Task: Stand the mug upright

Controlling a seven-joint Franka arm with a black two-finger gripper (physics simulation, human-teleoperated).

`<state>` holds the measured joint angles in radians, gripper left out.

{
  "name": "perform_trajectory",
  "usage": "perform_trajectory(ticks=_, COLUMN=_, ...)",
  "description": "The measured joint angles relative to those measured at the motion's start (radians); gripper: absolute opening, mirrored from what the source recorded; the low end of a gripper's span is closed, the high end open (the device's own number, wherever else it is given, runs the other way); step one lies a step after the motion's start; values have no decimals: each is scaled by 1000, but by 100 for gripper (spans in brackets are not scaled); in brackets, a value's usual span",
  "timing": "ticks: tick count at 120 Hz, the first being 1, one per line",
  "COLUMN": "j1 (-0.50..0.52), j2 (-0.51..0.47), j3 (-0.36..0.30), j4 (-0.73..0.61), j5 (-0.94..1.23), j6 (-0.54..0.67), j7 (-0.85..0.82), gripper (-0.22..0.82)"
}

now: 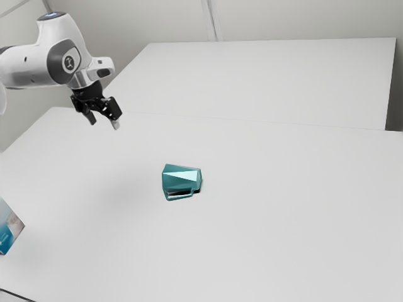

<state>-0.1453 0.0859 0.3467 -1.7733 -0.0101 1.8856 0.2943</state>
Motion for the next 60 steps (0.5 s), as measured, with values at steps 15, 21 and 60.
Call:
perform_trajectory(ticks=15, j1=-16, j2=-26, j3=7, j4=-61, j5=-41, j6=16, j7=3, gripper=60)
perform_trajectory(ticks=21, j1=-17, j2=-39, j3=13, j4=-100, j5=-87, j6=24, j7=5, gripper=60)
perform_trajectory(ticks=60, j1=60, j2=-44, j3=43, j4=-259, j5=-465, j6=67, j7=63, gripper=60)
